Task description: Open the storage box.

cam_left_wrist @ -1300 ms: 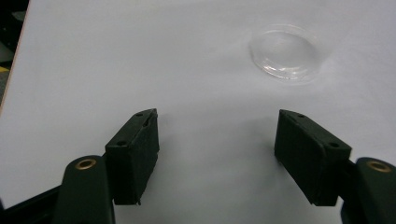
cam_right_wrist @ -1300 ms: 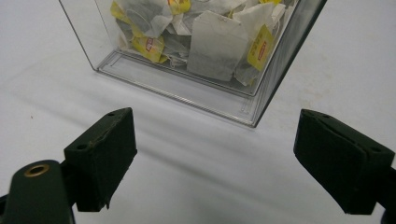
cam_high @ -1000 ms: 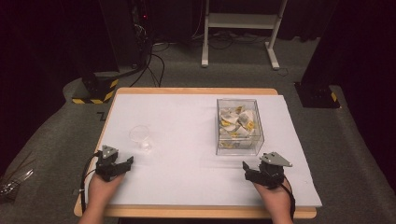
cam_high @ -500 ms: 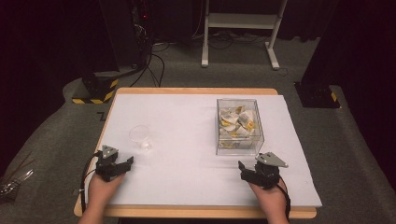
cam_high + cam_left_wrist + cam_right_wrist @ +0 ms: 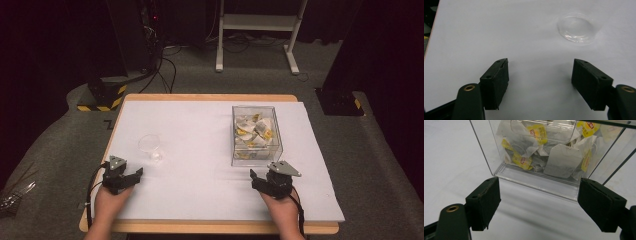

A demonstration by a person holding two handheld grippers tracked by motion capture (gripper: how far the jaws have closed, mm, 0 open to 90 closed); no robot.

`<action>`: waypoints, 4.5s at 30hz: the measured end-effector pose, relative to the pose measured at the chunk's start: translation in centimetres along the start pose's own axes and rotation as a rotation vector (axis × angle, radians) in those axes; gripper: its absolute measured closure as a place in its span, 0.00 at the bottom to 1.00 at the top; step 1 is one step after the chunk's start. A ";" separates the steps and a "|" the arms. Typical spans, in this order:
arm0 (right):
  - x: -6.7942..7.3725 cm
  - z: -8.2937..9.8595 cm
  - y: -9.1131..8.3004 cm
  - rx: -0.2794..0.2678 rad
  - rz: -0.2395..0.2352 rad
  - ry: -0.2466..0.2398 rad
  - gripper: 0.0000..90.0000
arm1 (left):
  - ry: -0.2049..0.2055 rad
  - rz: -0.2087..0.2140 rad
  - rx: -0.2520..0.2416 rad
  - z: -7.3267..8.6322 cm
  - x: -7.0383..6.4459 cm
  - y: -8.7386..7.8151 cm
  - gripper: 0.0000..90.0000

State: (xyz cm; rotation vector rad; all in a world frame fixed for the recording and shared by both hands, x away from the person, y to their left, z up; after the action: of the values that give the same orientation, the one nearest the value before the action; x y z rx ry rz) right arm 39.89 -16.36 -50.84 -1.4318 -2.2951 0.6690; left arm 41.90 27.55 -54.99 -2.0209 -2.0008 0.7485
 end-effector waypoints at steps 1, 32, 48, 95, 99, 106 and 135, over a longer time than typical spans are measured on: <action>0.0 0.0 0.0 0.000 0.000 0.000 0.21 | 0.000 0.000 0.000 0.0 0.0 0.0 0.33; 0.6 -2.7 1.8 -0.062 0.100 0.071 0.24 | 0.006 0.005 0.008 0.0 0.0 0.0 0.33; 0.8 -3.5 2.7 -0.075 0.148 0.079 0.29 | 0.006 0.006 0.008 0.0 0.0 0.0 0.33; 1.2 -3.8 3.0 -0.063 0.218 0.086 0.36 | 0.008 0.007 0.009 0.0 0.0 0.0 0.33; 1.3 -3.7 2.8 -0.064 0.216 0.081 0.36 | 0.007 0.008 0.009 0.0 0.0 0.0 0.33; 1.3 -3.6 2.7 -0.066 0.215 0.078 0.36 | 0.008 0.008 0.009 0.0 0.0 0.0 0.33; 2.2 -2.0 0.6 -0.085 0.198 0.070 0.36 | 0.008 0.008 0.009 0.0 0.0 0.0 0.33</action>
State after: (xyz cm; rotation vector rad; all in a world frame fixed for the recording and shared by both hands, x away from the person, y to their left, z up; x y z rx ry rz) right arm 40.44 -13.73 -49.43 -1.7101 -2.1713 0.5719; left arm 41.89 27.58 -55.00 -2.0249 -1.9830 0.7480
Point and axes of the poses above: each handheld gripper's, and its own axes: y roughly forward along the jaws, z roughly out of its underside, x roughly to its left, the point moved 7 cm from there along y, roughly forward along the jaws, and after that the axes turned 5 degrees about -z, right-handed, at the moved point
